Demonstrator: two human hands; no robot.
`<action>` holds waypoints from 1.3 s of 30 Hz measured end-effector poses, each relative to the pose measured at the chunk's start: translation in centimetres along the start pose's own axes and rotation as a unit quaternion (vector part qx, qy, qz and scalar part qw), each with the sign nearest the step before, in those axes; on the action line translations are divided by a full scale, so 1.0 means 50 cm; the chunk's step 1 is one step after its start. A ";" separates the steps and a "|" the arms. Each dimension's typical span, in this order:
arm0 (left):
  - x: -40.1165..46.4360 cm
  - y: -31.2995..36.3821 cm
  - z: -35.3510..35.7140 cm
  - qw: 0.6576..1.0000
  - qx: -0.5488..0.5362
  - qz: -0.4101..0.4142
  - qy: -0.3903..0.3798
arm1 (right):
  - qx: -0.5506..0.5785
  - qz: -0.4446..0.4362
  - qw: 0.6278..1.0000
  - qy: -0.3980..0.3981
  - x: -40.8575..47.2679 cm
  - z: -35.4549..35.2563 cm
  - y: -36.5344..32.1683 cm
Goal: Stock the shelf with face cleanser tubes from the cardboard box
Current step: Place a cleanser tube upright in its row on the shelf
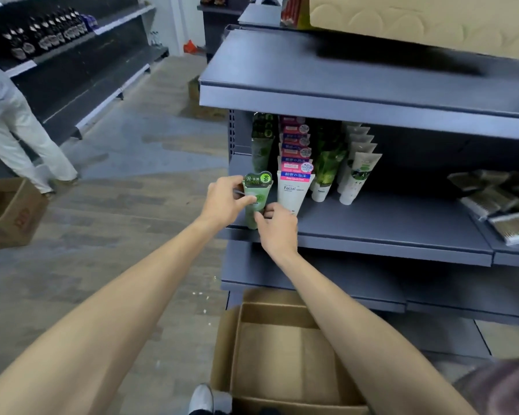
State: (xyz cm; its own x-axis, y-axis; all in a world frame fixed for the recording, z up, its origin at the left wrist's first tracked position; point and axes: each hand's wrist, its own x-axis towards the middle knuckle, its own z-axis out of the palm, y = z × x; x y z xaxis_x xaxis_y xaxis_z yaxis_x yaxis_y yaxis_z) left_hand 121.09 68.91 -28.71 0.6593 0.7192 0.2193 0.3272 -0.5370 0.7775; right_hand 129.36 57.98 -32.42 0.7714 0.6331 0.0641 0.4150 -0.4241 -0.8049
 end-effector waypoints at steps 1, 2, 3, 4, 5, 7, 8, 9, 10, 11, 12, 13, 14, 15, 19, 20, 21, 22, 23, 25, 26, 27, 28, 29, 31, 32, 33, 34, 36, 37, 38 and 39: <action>0.011 -0.010 -0.004 1.000 0.000 0.000 -0.008 | 0.001 0.009 1.000 0.010 0.003 0.011 -0.007; 0.024 -0.020 -0.007 1.000 -0.001 0.001 -0.013 | -0.001 0.019 1.000 0.020 0.006 0.023 -0.014; 0.037 -0.027 -0.011 1.000 -0.005 0.002 -0.017 | -0.005 0.026 0.999 0.030 0.010 0.034 -0.022; 0.051 -0.032 -0.015 1.000 -0.011 0.005 -0.022 | -0.006 0.033 0.999 0.039 0.015 0.044 -0.028; 0.064 -0.035 -0.018 0.999 -0.017 0.008 -0.030 | -0.004 0.040 0.998 0.048 0.020 0.054 -0.034; 0.087 -0.038 -0.021 0.999 -0.025 0.023 -0.043 | -0.010 0.060 0.996 0.062 0.031 0.073 -0.043; 0.098 -0.039 -0.022 0.998 -0.027 0.030 -0.048 | -0.014 0.072 0.995 0.069 0.036 0.081 -0.047; 0.108 -0.040 -0.022 0.998 -0.028 0.036 -0.051 | -0.017 0.081 0.994 0.075 0.040 0.090 -0.050; 0.118 -0.043 -0.021 0.997 -0.029 0.039 -0.055 | -0.019 0.089 0.992 0.082 0.044 0.097 -0.054; 0.128 -0.047 -0.019 0.997 -0.029 0.041 -0.059 | -0.021 0.095 0.991 0.089 0.047 0.104 -0.058; 0.138 -0.051 -0.016 0.997 -0.028 0.040 -0.061 | -0.020 0.100 0.990 0.096 0.050 0.112 -0.061; 0.149 -0.056 -0.012 0.997 -0.025 0.039 -0.061 | -0.015 0.105 0.989 0.100 0.052 0.118 -0.066; 0.160 -0.061 -0.008 0.997 -0.021 0.038 -0.060 | -0.007 0.109 0.989 0.102 0.054 0.123 -0.070; 0.169 -0.063 -0.004 0.998 -0.014 0.038 -0.057 | -0.001 0.113 0.988 0.103 0.058 0.126 -0.073; 0.198 -0.067 0.008 0.998 -0.003 0.036 -0.050 | 0.010 0.131 0.986 0.101 0.081 0.127 -0.081; 0.203 -0.067 0.011 0.998 -0.003 0.032 -0.049 | 0.004 0.133 0.986 0.098 0.089 0.126 -0.081; 0.209 -0.066 0.013 0.998 -0.005 0.030 -0.047 | -0.002 0.135 0.986 0.095 0.097 0.124 -0.081; 0.214 -0.066 0.015 0.998 -0.006 0.029 -0.047 | -0.007 0.136 0.986 0.092 0.103 0.123 -0.080; 0.218 -0.064 0.016 0.998 -0.006 0.031 -0.047 | -0.008 0.140 0.986 0.089 0.109 0.121 -0.080; 0.225 -0.061 0.020 0.998 -0.006 0.034 -0.048 | -0.008 0.147 0.986 0.083 0.118 0.120 -0.079; 0.228 -0.060 0.021 0.998 -0.011 0.034 -0.047 | -0.009 0.149 0.985 0.081 0.122 0.119 -0.078; 0.231 -0.058 0.022 0.998 -0.017 0.035 -0.046 | -0.011 0.149 0.986 0.079 0.126 0.119 -0.078; 0.233 -0.057 0.022 0.998 -0.021 0.036 -0.045 | -0.013 0.148 0.986 0.079 0.130 0.118 -0.078; 0.235 -0.056 0.022 0.998 -0.021 0.037 -0.045 | -0.015 0.146 0.986 0.079 0.134 0.118 -0.078; 0.239 -0.054 0.023 0.998 -0.015 0.032 -0.043 | -0.018 0.143 0.986 0.081 0.141 0.119 -0.079; 0.242 -0.054 0.023 0.999 -0.015 0.031 -0.042 | -0.019 0.142 0.986 0.082 0.143 0.119 -0.079; 0.243 -0.052 0.024 0.999 -0.015 0.031 -0.039 | -0.021 0.141 0.986 0.082 0.145 0.120 -0.079; 0.245 -0.052 0.024 0.999 -0.015 0.031 -0.035 | -0.022 0.140 0.987 0.081 0.146 0.120 -0.078; 0.248 -0.052 0.026 0.999 -0.013 0.033 -0.031 | -0.023 0.137 0.987 0.081 0.148 0.119 -0.075; 0.250 -0.053 0.027 0.999 -0.011 0.033 -0.032 | -0.022 0.135 0.987 0.081 0.149 0.119 -0.074; 0.251 -0.054 0.028 0.999 -0.009 0.032 -0.034 | -0.021 0.133 0.987 0.082 0.151 0.119 -0.073; 0.252 -0.054 0.027 0.999 -0.008 0.029 -0.036 | -0.021 0.131 0.988 0.081 0.152 0.119 -0.073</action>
State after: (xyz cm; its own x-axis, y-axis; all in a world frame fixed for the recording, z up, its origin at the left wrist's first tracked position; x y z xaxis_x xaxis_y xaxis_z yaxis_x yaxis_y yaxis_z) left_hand 129.43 78.81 -28.84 0.7236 0.6536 0.2219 0.2770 -0.5694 0.7740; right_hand 130.82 68.20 -32.51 0.9209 0.3869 -0.0472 0.2072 -0.5884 -0.7816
